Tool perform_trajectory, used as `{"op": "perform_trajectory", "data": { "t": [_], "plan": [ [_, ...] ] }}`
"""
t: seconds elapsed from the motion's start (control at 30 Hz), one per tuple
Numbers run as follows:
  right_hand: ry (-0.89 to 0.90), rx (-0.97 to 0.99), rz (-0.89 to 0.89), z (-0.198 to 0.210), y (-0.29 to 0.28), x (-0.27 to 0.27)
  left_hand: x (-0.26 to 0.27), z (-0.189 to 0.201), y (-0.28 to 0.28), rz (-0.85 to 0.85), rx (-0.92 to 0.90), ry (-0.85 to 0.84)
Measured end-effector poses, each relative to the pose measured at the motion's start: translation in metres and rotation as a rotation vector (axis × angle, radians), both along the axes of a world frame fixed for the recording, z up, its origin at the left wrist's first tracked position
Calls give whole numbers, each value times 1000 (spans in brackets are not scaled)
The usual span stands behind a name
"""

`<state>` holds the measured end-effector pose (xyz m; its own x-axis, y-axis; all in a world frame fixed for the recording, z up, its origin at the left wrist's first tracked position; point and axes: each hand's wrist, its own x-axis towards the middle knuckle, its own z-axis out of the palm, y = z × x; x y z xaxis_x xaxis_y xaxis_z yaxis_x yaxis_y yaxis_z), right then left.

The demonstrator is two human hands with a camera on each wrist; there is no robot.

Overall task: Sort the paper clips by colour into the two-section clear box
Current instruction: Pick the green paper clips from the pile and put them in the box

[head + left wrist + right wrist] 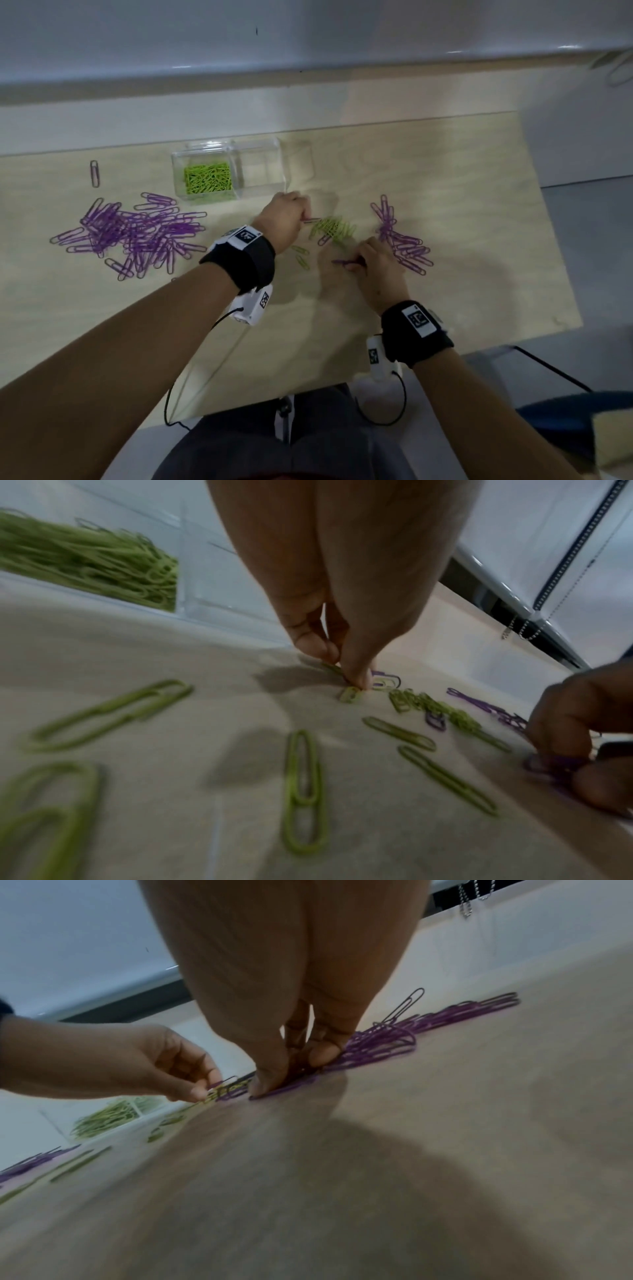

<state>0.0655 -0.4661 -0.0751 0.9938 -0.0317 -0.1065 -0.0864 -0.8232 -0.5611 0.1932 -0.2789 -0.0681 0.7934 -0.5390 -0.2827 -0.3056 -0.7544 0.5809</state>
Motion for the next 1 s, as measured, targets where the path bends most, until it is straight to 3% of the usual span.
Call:
{"op": "perform_trajectory", "data": {
  "t": [0.13, 0.27, 0.47, 0.67, 0.73, 0.83, 0.9, 1.0],
  "plan": [
    [26, 183, -129, 10, -7, 0, -8, 10, 14, 138, -92, 99],
    [89, 405, -248, 18, -18, 2, -14, 20, 31, 246, -181, 39],
    [67, 438, -422, 16, -55, 1, -12, 34, 17, 338, -291, 35],
    [40, 193, -430, 16, -80, -5, 21, 25, -40, 198, -135, 8],
    [12, 59, -348, 21, -74, -7, 23, 22, -51, 75, 6, -57],
    [-49, -133, -286, 22, -70, -17, 6, 20, -59, -192, 43, -127],
    [-87, -137, -249, 19, -63, -25, -12, 13, -57, -349, 35, -129],
    [-90, -90, -94, 11, -45, -30, -26, 0, -39, -325, -1, -157]
  ]
}}
